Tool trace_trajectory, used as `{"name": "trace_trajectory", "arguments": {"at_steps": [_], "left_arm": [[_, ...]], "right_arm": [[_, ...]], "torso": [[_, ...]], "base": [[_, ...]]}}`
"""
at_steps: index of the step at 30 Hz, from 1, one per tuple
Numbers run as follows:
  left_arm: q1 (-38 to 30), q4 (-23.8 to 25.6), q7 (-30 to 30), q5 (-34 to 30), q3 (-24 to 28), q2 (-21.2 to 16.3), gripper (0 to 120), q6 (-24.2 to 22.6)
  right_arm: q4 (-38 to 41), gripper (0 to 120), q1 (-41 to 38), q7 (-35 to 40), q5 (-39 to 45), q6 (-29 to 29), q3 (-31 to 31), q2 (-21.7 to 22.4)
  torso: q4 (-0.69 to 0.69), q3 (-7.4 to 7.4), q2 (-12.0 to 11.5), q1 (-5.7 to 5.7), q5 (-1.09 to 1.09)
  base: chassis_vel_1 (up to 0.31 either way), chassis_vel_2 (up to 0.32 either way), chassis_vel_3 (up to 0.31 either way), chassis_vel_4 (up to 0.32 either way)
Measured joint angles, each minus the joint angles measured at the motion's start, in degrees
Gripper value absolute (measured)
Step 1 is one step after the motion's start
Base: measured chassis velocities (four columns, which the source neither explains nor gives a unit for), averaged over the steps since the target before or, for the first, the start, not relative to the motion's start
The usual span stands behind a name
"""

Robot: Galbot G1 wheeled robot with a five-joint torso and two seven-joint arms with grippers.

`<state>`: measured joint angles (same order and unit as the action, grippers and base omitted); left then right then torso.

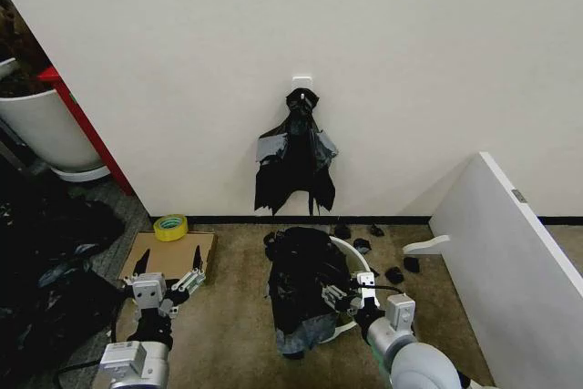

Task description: Place the garbage bag over the trash bin.

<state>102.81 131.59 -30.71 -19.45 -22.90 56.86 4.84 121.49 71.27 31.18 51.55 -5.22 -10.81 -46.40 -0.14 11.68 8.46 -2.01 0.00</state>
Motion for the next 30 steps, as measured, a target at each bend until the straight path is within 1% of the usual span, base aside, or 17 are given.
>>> {"name": "trace_trajectory", "arguments": {"at_steps": [3,4,5,7,8,9,10,12,13,18,21,23,25,28,30], "left_arm": [[-1.0,-1.3,0.5,-1.5,0.2,-0.8,100,-0.6],[-1.3,-1.6,0.5,-1.6,0.4,-1.0,100,-0.8],[-1.6,-2.0,0.7,-1.9,0.6,-1.2,100,-1.0],[-2.2,-2.7,1.2,-2.6,1.2,-1.8,100,-1.1],[-2.2,-2.7,1.2,-2.6,1.2,-1.8,100,-1.1],[-2.5,-3.3,1.9,-3.2,1.6,-2.2,100,-1.1],[-2.8,-3.8,2.5,-3.8,1.9,-2.6,100,-0.9],[-4.2,-5.8,4.4,-6.2,2.6,-3.5,100,0.2],[-4.2,-5.8,4.4,-6.2,2.6,-3.5,100,0.2],[-7.7,-9.4,9.2,-12.7,3.6,-4.6,100,2.8],[-9.6,-10.4,11.0,-14.7,4.0,-5.0,100,3.6],[-11.0,-10.9,12.0,-16.6,4.2,-5.2,100,3.8],[-12.9,-11.1,12.9,-19.3,4.6,-5.2,100,3.4],[-17.2,-11.5,13.0,-24.2,6.6,-5.3,100,1.1],[-18.2,-11.7,12.8,-25.0,7.3,-5.3,100,0.6]], "right_arm": [[-1.0,33,0.5,-1.0,-2.5,3.8,-0.3,-0.5],[-1.1,31,0.6,-1.2,-2.9,4.3,-0.3,-0.5],[-1.4,27,0.8,-1.3,-3.5,4.9,-0.3,-0.5],[-1.9,17,1.0,-1.2,-4.8,5.3,-0.2,-0.3],[-1.9,17,1.0,-1.2,-4.8,5.3,-0.2,-0.3],[-2.4,12,1.0,-1.0,-6.2,5.4,-0.1,-0.1],[-2.8,11,1.0,-0.9,-7.1,5.4,0.0,-0.1],[-4.4,0,0.9,-0.9,-11.3,6.6,0.1,-0.1],[-4.4,0,0.9,-0.9,-11.3,6.6,0.1,-0.1],[-8.1,0,0.1,-1.5,-19.3,9.2,-0.5,-0.6],[-8.3,0,0.6,-1.6,-20.5,9.7,-0.7,-0.7],[-8.0,0,0.8,-1.6,-20.6,9.7,-1.2,-0.7],[-7.2,0,0.8,-1.6,-20.3,9.5,-1.9,-0.8],[-5.8,0,0.9,-1.1,-18.7,8.1,-3.2,-0.9],[-5.5,0,0.9,-1.0,-18.5,7.8,-3.3,-0.9]], "torso": [[0.0,0.0,0.0,0.0,0.0],[0.0,0.0,0.0,0.0,0.0],[0.0,0.0,0.0,0.0,-0.01],[0.0,0.0,0.0,0.0,0.0],[0.0,0.0,0.0,0.0,0.0],[0.0,0.0,0.0,0.0,0.0],[0.0,0.0,0.0,0.0,0.0],[0.0,0.0,0.0,0.0,-0.01],[0.0,0.0,0.0,0.0,-0.01],[0.01,0.0,0.0,0.0,-0.01],[0.01,0.0,0.0,0.0,-0.01],[-0.02,0.0,0.0,0.0,-0.01],[0.01,0.0,0.0,0.0,0.0],[0.01,0.0,0.0,0.0,-0.01],[0.01,0.0,0.0,0.0,0.0]], "base": [[0.0,0.0,0.0,0.0],[0.0,0.0,0.0,0.0],[0.0,0.0,0.0,0.0],[0.0,0.0,0.0,0.0],[0.0,0.0,0.0,0.0],[0.0,0.0,0.0,0.0],[0.0,0.0,0.0,0.0],[0.0,0.0,0.0,0.0],[0.0,0.0,0.0,0.0],[0.0,0.0,0.0,0.0],[0.0,0.0,0.0,0.0],[0.0,0.0,0.0,0.0],[0.0,0.0,0.0,0.0],[0.0,0.0,0.0,0.0],[0.0,0.0,0.0,0.0]]}}
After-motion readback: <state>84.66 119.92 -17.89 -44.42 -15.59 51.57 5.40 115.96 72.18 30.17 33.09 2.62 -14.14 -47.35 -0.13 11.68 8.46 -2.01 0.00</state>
